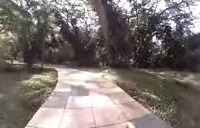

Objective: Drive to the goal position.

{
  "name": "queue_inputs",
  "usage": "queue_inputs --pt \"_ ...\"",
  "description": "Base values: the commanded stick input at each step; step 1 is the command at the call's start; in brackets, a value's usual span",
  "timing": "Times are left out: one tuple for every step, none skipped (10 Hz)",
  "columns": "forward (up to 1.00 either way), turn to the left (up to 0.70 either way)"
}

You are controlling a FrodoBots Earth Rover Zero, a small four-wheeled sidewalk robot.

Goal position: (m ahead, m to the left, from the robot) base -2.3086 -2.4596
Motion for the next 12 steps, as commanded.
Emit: queue_inputs --pt "1.00 0.00" --pt "1.00 0.00" --pt "1.00 0.00" --pt "1.00 0.00" --pt "1.00 0.03" --pt "1.00 0.36" --pt "1.00 0.40" --pt "1.00 0.40" --pt "1.00 0.37" --pt "1.00 0.06" --pt "1.00 0.02" --pt "1.00 0.00"
